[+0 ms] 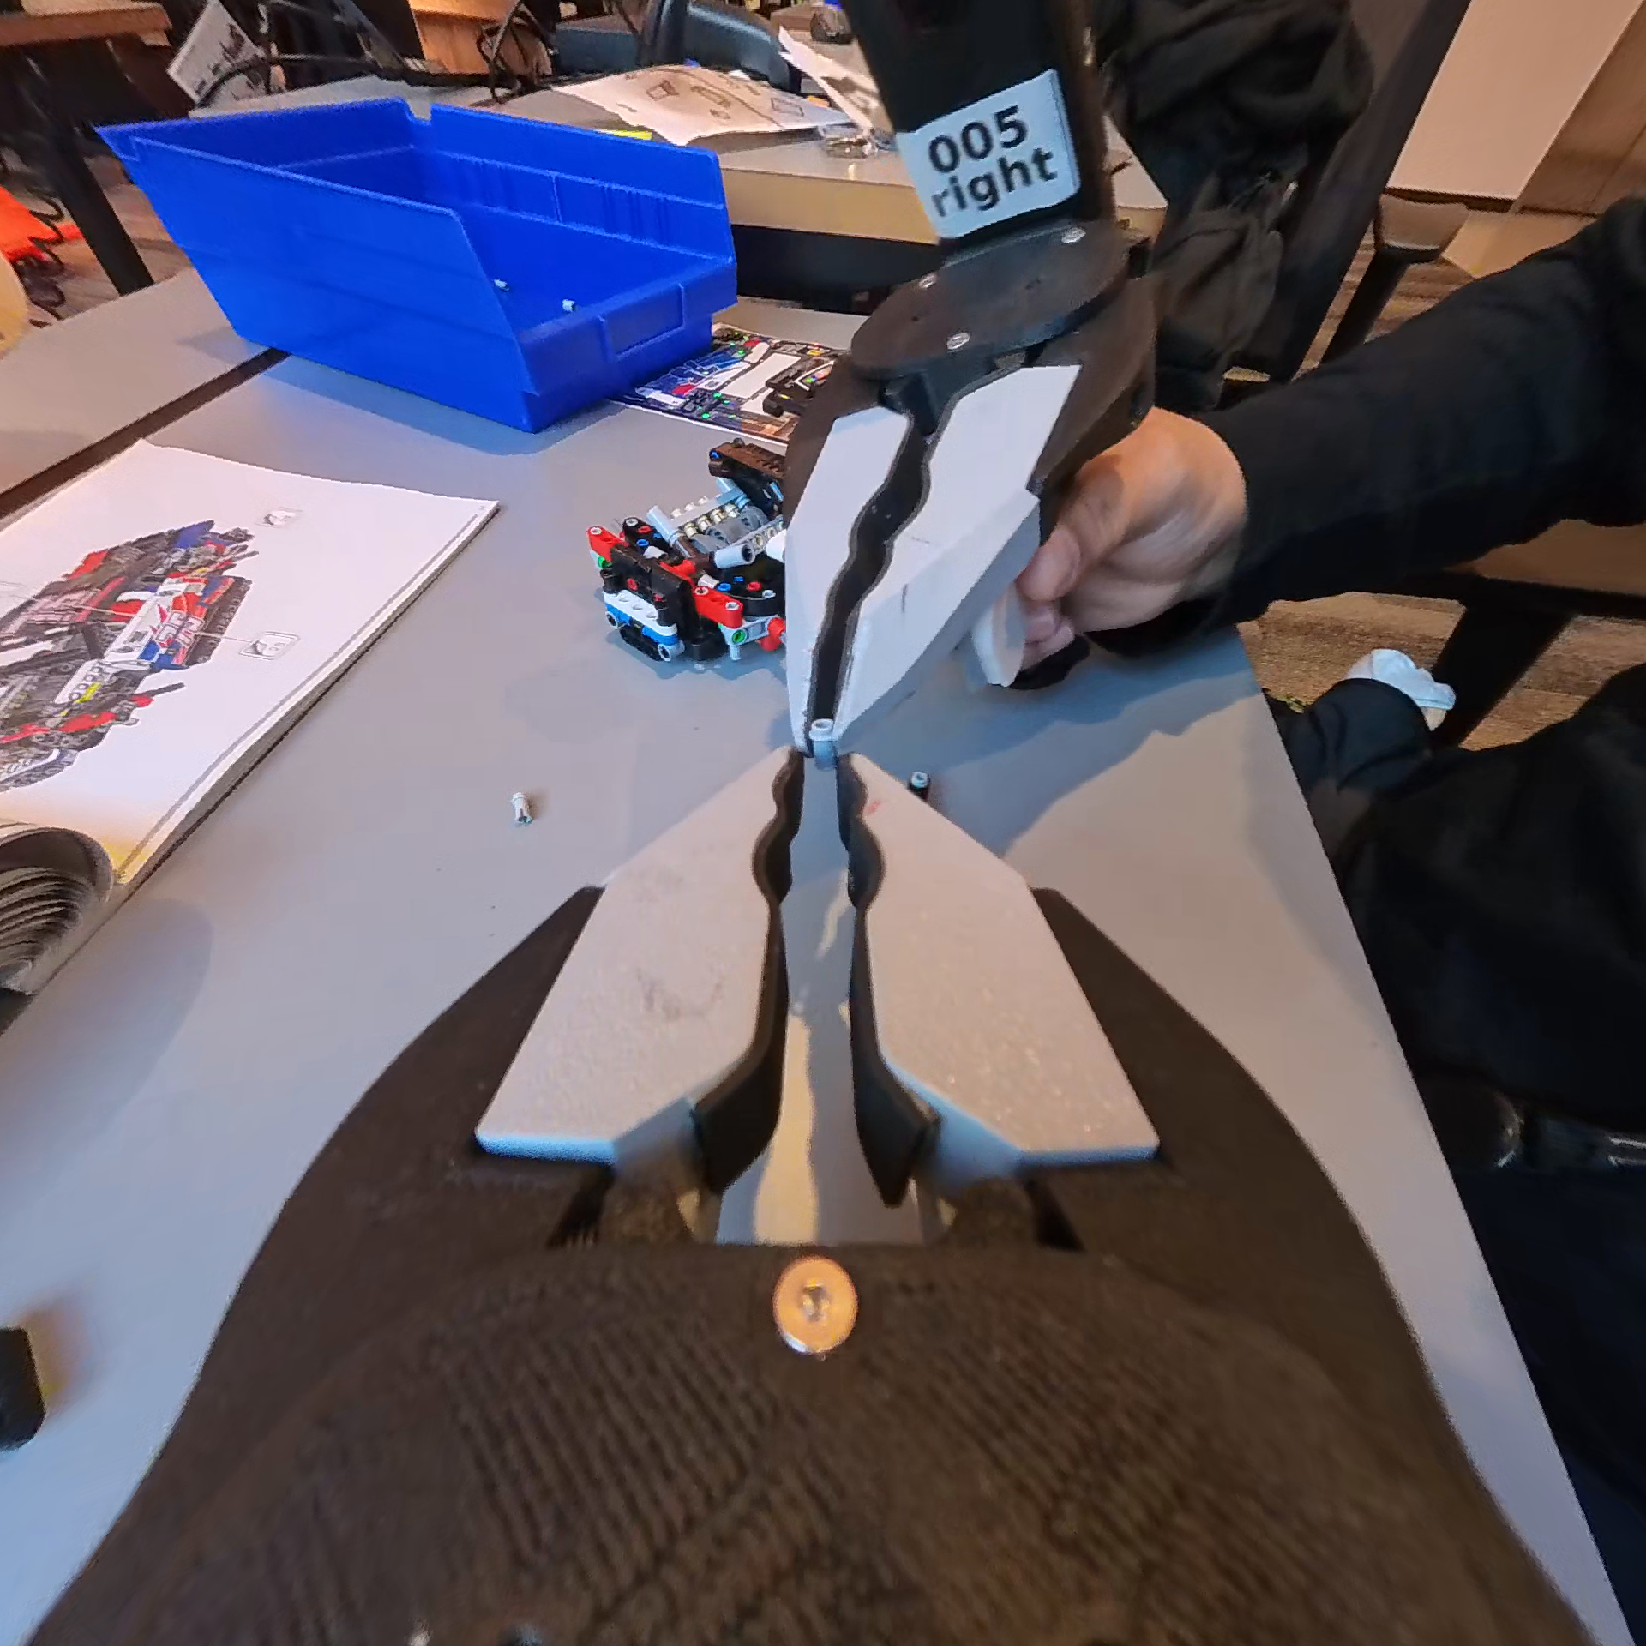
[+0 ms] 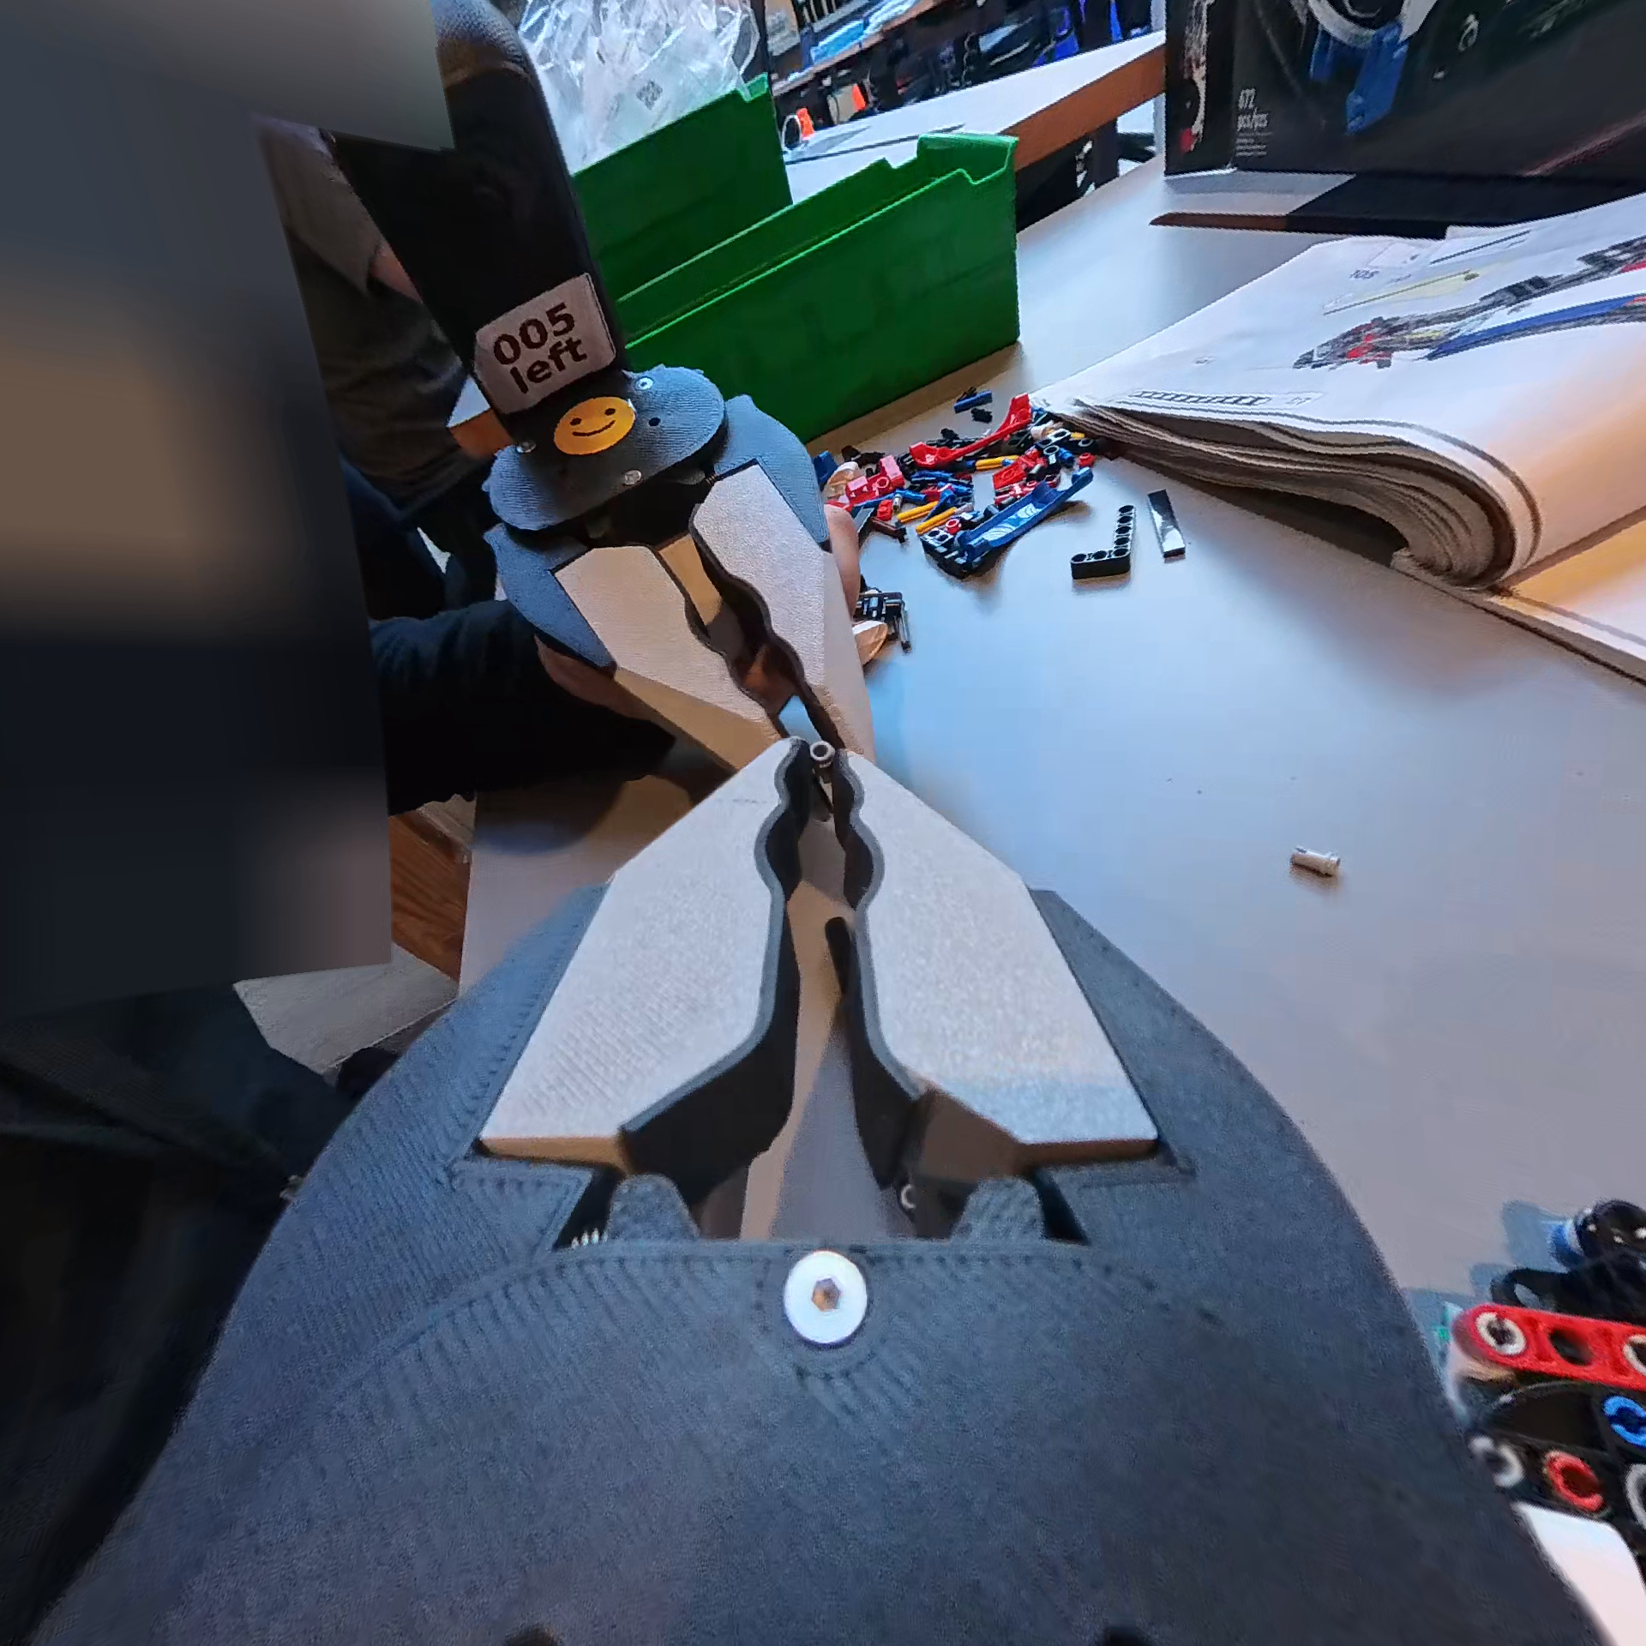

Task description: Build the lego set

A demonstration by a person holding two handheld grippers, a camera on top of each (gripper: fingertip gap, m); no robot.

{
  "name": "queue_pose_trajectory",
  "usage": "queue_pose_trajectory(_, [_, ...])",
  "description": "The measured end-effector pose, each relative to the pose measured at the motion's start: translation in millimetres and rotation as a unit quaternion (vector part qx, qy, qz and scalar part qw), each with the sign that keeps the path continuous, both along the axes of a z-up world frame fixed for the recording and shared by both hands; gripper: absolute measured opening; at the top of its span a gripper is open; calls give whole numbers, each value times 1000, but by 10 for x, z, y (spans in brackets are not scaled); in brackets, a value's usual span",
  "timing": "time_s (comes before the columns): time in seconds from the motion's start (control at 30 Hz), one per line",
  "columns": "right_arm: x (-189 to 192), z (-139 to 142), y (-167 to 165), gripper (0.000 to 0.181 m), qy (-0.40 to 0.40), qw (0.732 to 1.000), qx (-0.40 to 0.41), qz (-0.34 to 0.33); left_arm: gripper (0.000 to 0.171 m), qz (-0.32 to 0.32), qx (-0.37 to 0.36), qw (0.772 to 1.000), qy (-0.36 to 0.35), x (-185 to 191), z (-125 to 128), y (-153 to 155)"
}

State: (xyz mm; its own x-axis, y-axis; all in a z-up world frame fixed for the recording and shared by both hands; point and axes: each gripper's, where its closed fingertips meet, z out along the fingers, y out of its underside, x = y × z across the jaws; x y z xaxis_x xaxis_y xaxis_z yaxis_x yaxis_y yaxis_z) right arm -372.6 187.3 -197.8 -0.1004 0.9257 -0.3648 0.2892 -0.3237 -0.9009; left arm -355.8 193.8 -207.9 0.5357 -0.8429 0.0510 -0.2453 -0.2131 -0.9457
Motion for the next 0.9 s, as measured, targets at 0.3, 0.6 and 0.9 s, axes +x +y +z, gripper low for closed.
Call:
queue_pose_trajectory(0.3, [24,-94,78,3,-43,995,85,-25,0,37,54,995,78,-31,-81,71])
queue_pose_trajectory(0.6, [17,-91,92,3,-60,988,140,-32,1,39,55,994,91,-32,-119,78])
queue_pose_trajectory(0.9, [29,-125,87,4,-76,987,140,-23,0,42,58,993,95,-37,-122,86])
